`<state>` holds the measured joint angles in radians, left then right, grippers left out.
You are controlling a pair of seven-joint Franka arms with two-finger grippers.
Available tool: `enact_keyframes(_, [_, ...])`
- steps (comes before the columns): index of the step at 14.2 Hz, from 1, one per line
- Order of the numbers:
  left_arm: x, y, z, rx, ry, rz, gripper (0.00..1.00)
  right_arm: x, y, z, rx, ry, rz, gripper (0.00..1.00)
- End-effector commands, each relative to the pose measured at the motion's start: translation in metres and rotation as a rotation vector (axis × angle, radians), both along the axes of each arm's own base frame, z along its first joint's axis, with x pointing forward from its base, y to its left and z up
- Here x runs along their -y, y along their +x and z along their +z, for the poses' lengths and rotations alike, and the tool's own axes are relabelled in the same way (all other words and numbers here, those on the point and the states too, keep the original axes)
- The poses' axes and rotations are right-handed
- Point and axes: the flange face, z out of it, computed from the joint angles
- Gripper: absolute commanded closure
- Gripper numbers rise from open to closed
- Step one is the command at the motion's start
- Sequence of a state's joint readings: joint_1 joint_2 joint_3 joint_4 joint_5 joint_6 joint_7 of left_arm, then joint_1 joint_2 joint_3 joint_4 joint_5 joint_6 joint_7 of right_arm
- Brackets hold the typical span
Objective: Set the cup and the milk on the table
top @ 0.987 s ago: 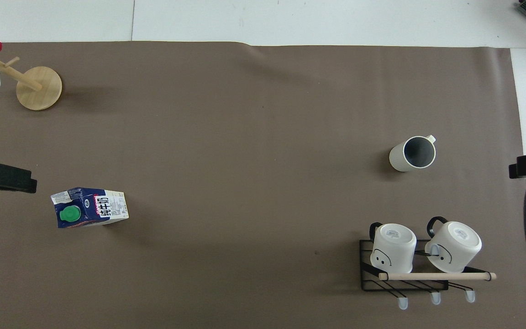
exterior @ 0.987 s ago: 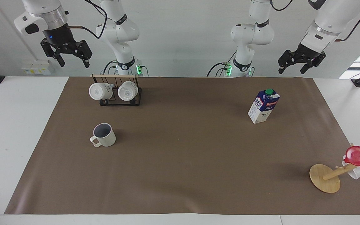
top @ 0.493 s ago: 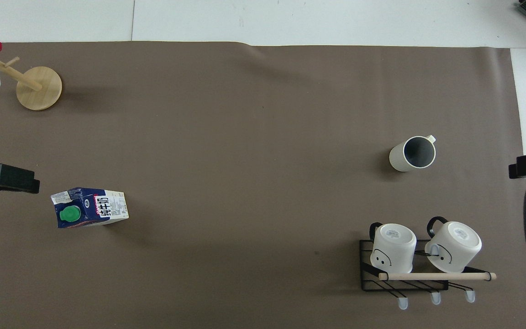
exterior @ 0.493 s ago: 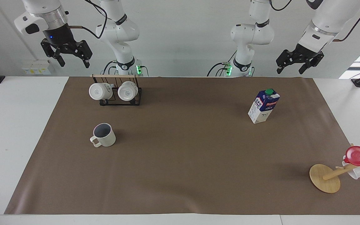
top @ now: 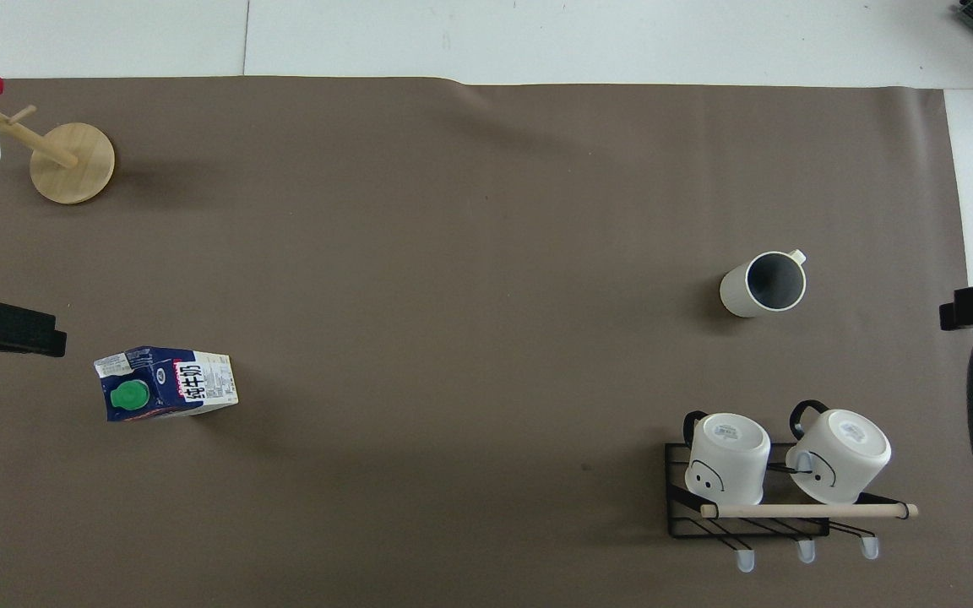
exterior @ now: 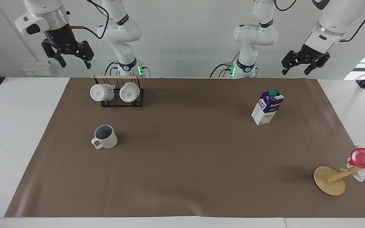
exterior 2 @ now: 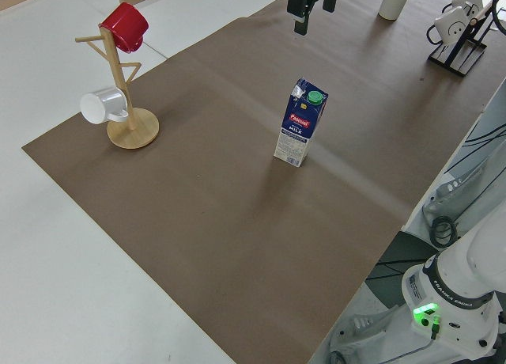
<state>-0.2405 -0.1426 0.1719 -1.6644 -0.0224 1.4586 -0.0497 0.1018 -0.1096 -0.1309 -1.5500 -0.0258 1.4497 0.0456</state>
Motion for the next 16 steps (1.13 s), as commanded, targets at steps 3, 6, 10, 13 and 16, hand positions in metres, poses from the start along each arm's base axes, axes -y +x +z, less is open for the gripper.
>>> enact_keyframes(3, [-0.004,0.000,0.005,-0.005,-0.003,0.003,0.00,-0.003,-0.006,0.002,0.002,0.015,-0.014,0.00])
enact_keyframes(6, [-0.004,0.001,0.005,-0.004,-0.003,0.003,0.00,-0.002,-0.005,0.003,0.005,0.018,-0.009,0.00])
enact_keyframes(10, [-0.005,0.001,0.007,0.007,-0.004,0.006,0.00,-0.003,-0.005,0.003,0.005,0.015,-0.002,0.00])
enact_keyframes(13, [-0.004,0.001,0.007,0.004,-0.004,0.005,0.00,-0.010,-0.004,0.003,0.011,0.014,0.004,0.00])
enact_keyframes(16, [-0.004,0.001,0.007,0.005,-0.004,0.002,0.00,-0.007,-0.005,0.003,0.009,0.014,-0.003,0.00])
